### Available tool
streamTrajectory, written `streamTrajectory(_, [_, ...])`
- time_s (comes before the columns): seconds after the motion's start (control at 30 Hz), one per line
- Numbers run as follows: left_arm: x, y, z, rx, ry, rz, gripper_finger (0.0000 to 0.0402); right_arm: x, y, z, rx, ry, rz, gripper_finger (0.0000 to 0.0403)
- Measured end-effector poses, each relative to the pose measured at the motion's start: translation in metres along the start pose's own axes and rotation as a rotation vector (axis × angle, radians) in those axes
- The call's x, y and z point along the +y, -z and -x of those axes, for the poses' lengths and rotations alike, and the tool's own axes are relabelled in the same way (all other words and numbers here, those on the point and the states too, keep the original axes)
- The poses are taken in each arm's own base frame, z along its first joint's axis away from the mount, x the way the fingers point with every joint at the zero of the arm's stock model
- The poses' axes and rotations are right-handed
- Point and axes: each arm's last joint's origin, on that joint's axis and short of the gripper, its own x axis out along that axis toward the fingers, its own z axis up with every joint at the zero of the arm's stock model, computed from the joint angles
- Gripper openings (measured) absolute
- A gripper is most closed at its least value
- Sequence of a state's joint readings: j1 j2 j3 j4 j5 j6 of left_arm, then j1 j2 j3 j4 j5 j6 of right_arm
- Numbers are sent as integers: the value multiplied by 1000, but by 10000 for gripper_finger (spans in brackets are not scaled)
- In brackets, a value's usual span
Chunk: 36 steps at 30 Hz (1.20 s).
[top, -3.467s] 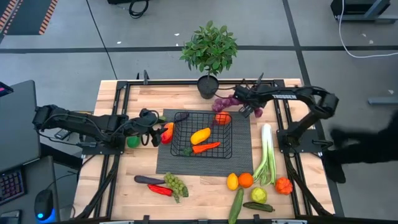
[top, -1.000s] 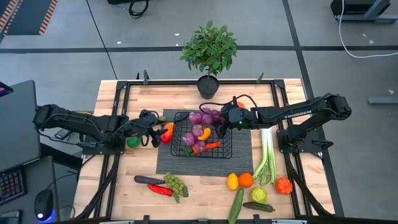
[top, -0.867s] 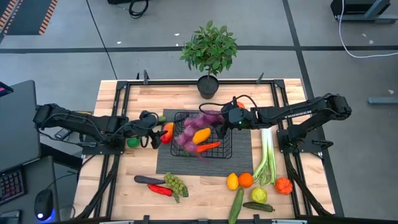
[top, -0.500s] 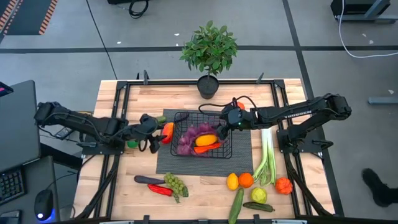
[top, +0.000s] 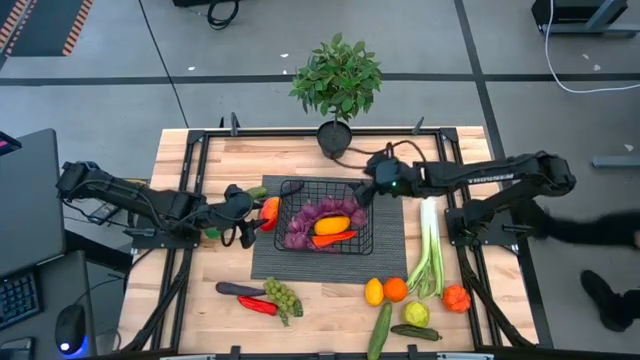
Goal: Build produce basket
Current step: Put the top pumpkin into the wire basket
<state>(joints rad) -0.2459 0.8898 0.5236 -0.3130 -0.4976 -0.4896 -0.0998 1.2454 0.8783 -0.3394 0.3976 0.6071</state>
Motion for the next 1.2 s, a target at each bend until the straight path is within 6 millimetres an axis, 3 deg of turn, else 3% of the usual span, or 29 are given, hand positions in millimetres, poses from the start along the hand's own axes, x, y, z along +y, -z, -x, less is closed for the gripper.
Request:
streamTrajectory(0.3, [0,-1,0,-10,-6,3,231,-50,1,-1,160,299,-24,325])
streamTrajectory(0.7, [0,-2,0,-22,-14,31,231,-76,8,-38,315,434,1,324])
streamTrajectory(1.2, [0,-1,0,-21,-14,50,231,-101,23,-81,499,469,-14,324])
